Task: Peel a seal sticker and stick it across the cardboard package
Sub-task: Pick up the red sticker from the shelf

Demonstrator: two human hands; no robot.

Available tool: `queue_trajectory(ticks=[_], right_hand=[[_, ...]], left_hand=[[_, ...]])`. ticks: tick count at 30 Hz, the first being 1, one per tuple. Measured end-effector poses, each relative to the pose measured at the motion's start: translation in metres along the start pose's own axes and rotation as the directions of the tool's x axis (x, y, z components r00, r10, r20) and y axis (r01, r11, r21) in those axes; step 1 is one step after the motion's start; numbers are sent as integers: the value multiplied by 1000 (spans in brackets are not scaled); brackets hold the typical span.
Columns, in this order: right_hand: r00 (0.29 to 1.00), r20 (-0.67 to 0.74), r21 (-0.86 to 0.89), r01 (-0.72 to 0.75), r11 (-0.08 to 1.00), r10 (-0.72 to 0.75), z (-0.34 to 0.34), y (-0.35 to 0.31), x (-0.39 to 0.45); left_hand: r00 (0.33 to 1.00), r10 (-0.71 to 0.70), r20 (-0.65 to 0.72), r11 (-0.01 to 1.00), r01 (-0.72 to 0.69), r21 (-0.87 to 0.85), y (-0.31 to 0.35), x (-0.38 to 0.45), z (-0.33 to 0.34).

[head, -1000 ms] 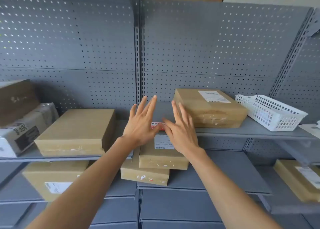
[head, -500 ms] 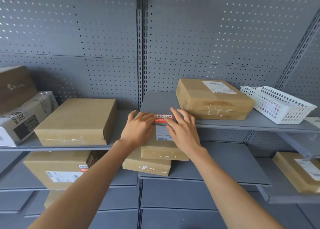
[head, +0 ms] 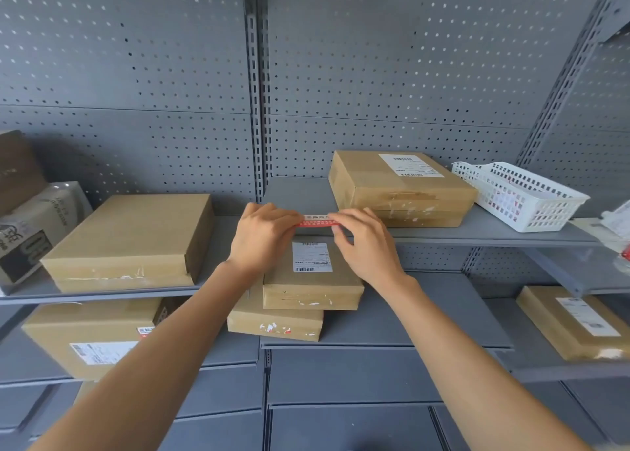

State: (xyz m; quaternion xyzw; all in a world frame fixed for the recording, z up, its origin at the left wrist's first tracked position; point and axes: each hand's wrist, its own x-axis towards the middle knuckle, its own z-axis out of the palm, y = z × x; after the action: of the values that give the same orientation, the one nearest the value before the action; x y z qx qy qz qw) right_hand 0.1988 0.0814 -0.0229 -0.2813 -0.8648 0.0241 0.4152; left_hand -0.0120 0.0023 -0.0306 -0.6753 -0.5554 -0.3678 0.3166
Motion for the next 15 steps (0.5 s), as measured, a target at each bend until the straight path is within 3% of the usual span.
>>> queue_trajectory(ticks=[5, 8, 12, 15], right_hand=[[943, -77, 160, -308, 938, 323, -32, -7, 13], [845, 17, 402, -495, 770, 534, -49, -10, 23], [729, 157, 553, -624, 552, 667, -73, -8, 30], [706, 187, 629, -620, 468, 683, -88, 1, 32]], left_hand=[[992, 19, -128, 1000, -20, -7, 14, 29, -1], [987, 26, -158, 1000, -26, 1, 22, 46, 1], [980, 78, -182, 997, -74, 29, 33, 65, 8], [974, 113, -195, 993, -106, 45, 42, 77, 15]])
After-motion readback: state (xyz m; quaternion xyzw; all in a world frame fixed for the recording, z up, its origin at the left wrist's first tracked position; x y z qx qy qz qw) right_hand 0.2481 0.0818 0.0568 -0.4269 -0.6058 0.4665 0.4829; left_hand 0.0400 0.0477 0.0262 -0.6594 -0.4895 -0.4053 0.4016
